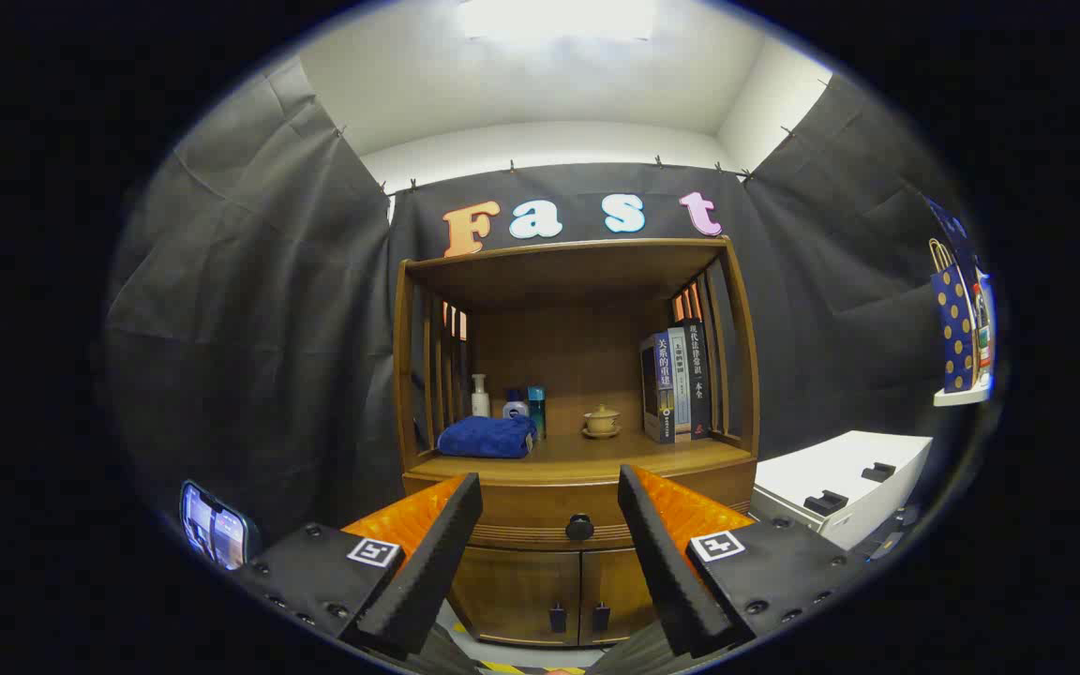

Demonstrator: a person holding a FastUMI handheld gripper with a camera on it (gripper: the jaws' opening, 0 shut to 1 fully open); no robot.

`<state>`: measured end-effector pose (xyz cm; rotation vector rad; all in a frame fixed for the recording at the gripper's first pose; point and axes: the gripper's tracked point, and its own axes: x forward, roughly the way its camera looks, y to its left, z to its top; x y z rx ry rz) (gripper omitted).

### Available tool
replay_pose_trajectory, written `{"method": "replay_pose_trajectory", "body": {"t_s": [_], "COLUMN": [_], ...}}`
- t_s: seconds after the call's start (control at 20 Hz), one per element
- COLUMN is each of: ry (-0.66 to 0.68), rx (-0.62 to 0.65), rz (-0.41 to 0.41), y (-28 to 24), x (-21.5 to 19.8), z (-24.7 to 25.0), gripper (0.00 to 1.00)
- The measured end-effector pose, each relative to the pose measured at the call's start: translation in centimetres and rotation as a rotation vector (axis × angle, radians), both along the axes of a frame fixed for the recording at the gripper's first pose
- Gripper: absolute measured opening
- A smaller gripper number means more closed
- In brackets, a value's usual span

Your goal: Pull open the drawer, take out the items inside it, and place them on the countertop above the cabinet.

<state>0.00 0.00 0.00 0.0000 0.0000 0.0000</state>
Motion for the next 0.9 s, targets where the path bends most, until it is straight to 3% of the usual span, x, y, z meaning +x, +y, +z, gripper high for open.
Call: {"method": "replay_pose_trajectory", "body": {"t_s": [0.9], "ry": [0.004], "rx": [0.006], "rz": [0.0], "y": [-0.29], "x": [-0.03], "z": [0.02], "gripper": [0.97]}}
